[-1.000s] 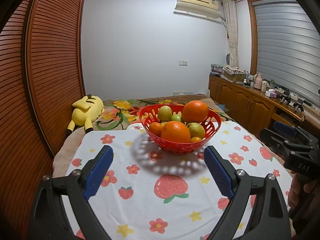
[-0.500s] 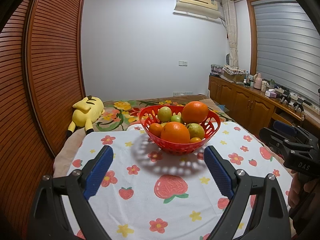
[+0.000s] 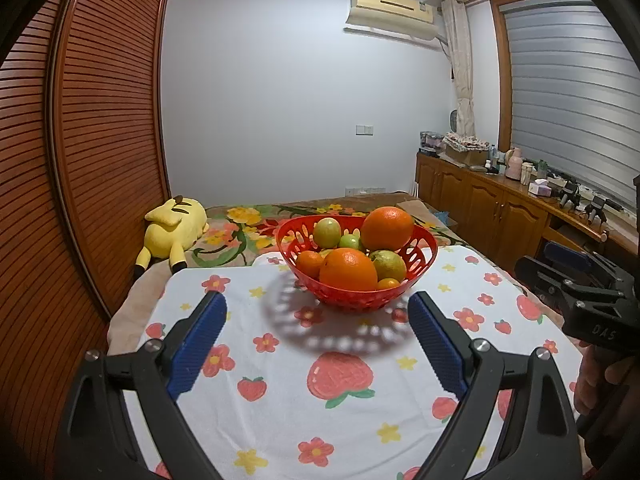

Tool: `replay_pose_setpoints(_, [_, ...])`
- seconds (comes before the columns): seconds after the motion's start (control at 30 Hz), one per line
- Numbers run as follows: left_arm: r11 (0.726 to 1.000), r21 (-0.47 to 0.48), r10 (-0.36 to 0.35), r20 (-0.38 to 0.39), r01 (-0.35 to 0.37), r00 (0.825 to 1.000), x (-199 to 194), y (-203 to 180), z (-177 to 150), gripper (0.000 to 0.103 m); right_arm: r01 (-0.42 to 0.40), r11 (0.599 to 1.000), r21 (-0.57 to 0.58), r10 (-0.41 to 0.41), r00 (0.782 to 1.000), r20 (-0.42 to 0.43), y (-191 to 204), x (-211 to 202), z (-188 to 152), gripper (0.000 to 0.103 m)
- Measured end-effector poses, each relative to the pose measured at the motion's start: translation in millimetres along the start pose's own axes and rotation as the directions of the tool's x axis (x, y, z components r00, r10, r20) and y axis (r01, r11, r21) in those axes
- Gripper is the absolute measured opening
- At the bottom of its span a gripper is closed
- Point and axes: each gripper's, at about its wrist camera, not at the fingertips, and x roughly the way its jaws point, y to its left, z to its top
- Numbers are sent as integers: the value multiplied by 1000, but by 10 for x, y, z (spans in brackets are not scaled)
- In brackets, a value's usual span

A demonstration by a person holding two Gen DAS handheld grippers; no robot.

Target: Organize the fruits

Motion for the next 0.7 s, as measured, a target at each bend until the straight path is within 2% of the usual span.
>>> replay_pose_setpoints(0.7, [1000, 2, -6, 16, 6, 1000, -83, -24, 31, 93, 1, 1000, 2, -1, 1000, 6, -7, -18, 23, 90])
